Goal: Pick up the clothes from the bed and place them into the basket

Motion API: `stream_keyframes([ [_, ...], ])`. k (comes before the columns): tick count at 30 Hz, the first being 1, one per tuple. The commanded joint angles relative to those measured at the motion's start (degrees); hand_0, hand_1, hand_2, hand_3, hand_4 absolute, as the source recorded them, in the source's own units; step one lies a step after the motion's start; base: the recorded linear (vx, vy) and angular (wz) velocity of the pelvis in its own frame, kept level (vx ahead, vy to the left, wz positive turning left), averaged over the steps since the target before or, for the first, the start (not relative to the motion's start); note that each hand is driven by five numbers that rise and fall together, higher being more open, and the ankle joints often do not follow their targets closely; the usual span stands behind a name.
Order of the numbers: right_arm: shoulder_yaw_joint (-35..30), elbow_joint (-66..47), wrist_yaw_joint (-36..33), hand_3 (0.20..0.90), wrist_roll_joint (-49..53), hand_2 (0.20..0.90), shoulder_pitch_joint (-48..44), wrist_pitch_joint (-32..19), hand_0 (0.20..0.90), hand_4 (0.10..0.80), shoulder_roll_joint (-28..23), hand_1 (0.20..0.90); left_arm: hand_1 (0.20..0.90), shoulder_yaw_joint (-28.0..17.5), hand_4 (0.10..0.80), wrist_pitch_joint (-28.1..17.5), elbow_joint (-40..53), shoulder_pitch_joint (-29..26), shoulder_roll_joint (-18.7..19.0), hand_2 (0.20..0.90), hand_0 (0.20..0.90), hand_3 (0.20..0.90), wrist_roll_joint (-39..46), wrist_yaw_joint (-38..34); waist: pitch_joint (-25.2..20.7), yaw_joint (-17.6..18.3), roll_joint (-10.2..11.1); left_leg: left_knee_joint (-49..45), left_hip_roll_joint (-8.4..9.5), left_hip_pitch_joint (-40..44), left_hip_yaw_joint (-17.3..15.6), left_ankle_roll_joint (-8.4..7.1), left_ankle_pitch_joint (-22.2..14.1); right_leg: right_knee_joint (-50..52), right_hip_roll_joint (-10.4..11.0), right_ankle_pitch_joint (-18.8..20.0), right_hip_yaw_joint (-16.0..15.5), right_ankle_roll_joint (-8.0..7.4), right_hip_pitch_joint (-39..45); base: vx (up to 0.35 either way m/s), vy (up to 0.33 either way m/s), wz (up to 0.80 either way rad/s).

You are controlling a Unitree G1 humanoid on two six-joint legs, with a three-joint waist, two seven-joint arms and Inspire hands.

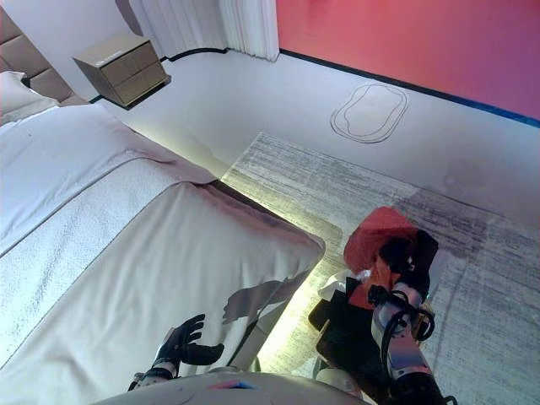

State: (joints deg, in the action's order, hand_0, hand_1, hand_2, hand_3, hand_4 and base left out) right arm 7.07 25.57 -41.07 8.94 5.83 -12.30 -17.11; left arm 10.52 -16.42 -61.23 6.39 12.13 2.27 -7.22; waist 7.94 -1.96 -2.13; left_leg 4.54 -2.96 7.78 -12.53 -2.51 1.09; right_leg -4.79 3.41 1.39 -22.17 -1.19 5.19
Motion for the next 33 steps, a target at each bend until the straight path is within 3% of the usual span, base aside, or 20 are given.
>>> stream_keyframes([
  [1,-0.4,1.5,1.8,0.2,0.3,0.3,-3.5,0.8,0.3,0.1,-0.9,0.3,0.9,2.0,0.8,-2.2,1.5,-3.5,2.5,0.9,0.9,0.9,0.3,0.2,-1.7,0.0,1.5,-0.4,0.66,-4.3,-0.1,0.87,-1.1,6.1,5.8,-2.1,1.6,-5.31,-0.1,-0.017,-0.038,0.02],
  [12,-2.1,30.2,0.5,0.2,8.2,0.3,-9.0,2.2,0.3,0.1,-0.2,0.3,0.9,6.1,0.8,-2.6,-0.7,-5.6,3.1,0.9,0.9,0.9,-1.6,1.6,-2.1,-2.7,1.9,0.1,0.93,-2.0,1.6,0.91,-1.6,4.6,4.8,-1.4,0.9,-5.1,2.6,0.044,-0.041,0.03],
  [19,-3.4,36.9,1.2,0.2,10.6,0.3,-10.4,3.9,0.3,0.1,0.1,0.3,0.9,6.6,0.8,-2.9,-2.5,-5.4,3.7,0.9,0.9,0.9,-2.2,2.4,-2.9,-3.7,1.8,0.3,1.1,-0.8,2.3,1.09,-1.8,4.5,4.5,-1.5,0.5,-5.13,3.8,0.065,-0.016,0.07],
  [20,-3.5,37.4,1.9,0.543,11.3,0.594,-10.6,4.5,0.594,0.443,0.1,0.594,0.9,6.6,0.8,-3.0,-2.7,-5.2,3.8,0.9,0.9,0.9,-2.2,2.5,-3.0,-3.9,1.8,0.4,1.15,-0.7,2.4,1.11,-1.8,4.5,4.5,-1.5,0.4,-5.13,3.9,0.046,-0.009,0.06],
  [21,-3.5,37.7,2.1,0.765,11.9,0.785,-10.7,4.7,0.785,0.665,0.1,0.785,0.9,6.6,0.8,-3.0,-2.8,-5.2,3.9,0.9,0.9,0.9,-2.2,2.6,-3.1,-3.9,1.8,0.4,1.19,-0.5,2.4,1.14,-1.8,4.4,4.5,-1.5,0.4,-5.13,4.0,0.054,-0.011,0.06],
  [22,-3.8,38.5,2.4,0.9,12.4,0.9,-10.7,4.7,0.9,0.8,0.2,0.9,0.9,6.5,0.8,-2.8,-3.0,-5.0,4.0,0.9,0.9,0.9,-2.1,2.8,-3.2,-4.0,1.8,0.5,1.22,-0.4,2.5,1.15,-1.8,4.4,4.4,-1.5,0.4,-5.12,4.2,0.043,-0.009,0.04],
  [33,-6.2,42.6,2.9,0.9,15.8,0.9,-10.4,3.6,0.9,0.8,0.9,0.9,0.9,5.8,0.8,-1.7,-4.8,-4.6,4.3,0.9,0.9,0.9,-0.7,5.9,-3.6,-4.2,1.9,0.5,1.43,0.2,2.8,1.48,-2.1,4.7,4.2,-1.5,0.5,-5.11,4.5,0.02,-0.004,0.02],
])
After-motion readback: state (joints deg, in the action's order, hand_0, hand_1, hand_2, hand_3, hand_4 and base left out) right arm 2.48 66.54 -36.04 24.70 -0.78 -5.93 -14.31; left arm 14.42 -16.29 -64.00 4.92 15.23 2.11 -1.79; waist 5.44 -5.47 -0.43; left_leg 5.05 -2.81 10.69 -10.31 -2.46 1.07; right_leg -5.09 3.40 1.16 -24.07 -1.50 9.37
